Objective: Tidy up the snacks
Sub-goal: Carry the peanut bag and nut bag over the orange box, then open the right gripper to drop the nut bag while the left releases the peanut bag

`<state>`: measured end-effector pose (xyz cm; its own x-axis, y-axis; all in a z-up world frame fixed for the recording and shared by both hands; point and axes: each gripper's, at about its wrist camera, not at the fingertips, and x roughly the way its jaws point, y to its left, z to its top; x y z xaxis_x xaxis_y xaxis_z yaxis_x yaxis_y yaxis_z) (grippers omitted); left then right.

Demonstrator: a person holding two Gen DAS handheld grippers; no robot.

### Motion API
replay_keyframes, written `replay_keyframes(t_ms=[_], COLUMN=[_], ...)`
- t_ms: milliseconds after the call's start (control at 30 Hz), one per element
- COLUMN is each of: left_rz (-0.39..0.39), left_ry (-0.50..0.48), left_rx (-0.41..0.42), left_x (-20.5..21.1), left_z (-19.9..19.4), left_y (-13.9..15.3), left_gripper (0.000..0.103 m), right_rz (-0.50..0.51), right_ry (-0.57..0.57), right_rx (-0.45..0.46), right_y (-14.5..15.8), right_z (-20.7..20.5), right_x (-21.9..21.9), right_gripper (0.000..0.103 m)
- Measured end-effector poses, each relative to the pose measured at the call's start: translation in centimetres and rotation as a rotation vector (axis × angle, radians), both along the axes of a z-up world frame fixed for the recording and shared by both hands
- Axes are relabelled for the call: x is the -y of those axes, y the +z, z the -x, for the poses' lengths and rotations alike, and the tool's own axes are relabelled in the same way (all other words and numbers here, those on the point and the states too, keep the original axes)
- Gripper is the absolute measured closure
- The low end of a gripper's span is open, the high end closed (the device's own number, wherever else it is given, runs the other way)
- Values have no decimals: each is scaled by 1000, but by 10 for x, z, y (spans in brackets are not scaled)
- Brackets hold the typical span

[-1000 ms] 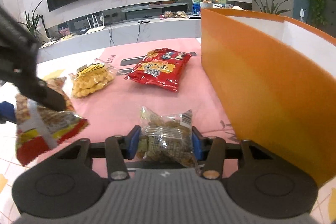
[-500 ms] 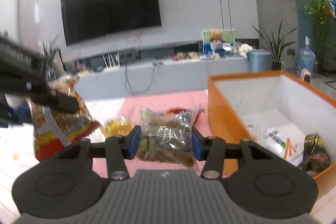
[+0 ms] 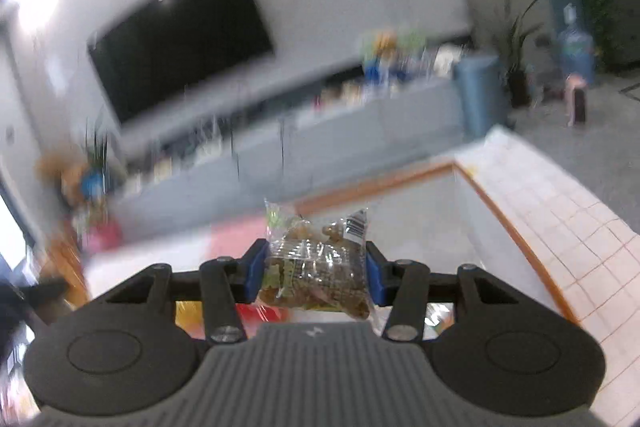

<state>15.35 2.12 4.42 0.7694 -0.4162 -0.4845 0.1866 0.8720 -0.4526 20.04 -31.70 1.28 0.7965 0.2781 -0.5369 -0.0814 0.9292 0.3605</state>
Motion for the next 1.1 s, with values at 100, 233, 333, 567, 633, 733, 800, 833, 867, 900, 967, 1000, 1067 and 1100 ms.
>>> replay_keyframes(t_ms=[100,233,333,567,633,733,800,833,867,900,967,1000,1067,1100], left_rz=[-12,-4,10,15,11,6,4,3,2,4,5,5,4,4], left_ry=[-34,-53,-64,-87,-90,-90,-98,-105,-110,-117,-132,-141,-154,-162], left_rx=[-8,-33,-63,-103,-114,-129,-133,-142,-152,-163,-184,-192,-209,-222], left_x=[24,45,57,74,77,81,88,92,98,103,115,121,134,140], left_z=[-11,-27,-38,-42,-42,-43,-46,-47,-49,-51,-56,-59,-66,-72], left_y=[-3,-14,-24,-44,-47,-49,-50,-51,-51,-53,-55,-55,-55,-56], left_gripper=[54,54,54,54,54,54,54,54,54,54,54,54,54,54], right_rz=[-20,41,94,23,17,-8,-36,-47,-58,-73,-115,-137,-151,-146], right_ry=[30,29,38,18,5,-51,-124,-169,-206,-240,-297,-324,-367,-390], right_rx=[-109,-224,-282,-254,-222,-145,-71,-41,-20,-2,23,25,17,12], right_y=[-28,-58,-71,-64,-55,-34,-18,-11,-7,-4,-4,-5,-10,-12], right_z=[-29,-54,-65,-46,-39,-15,3,11,19,26,36,41,43,45], right_x=[12,9,8,27,33,54,74,84,93,102,117,125,131,135], right_gripper=[54,54,54,38,38,36,25,25,25,25,25,25,25,25])
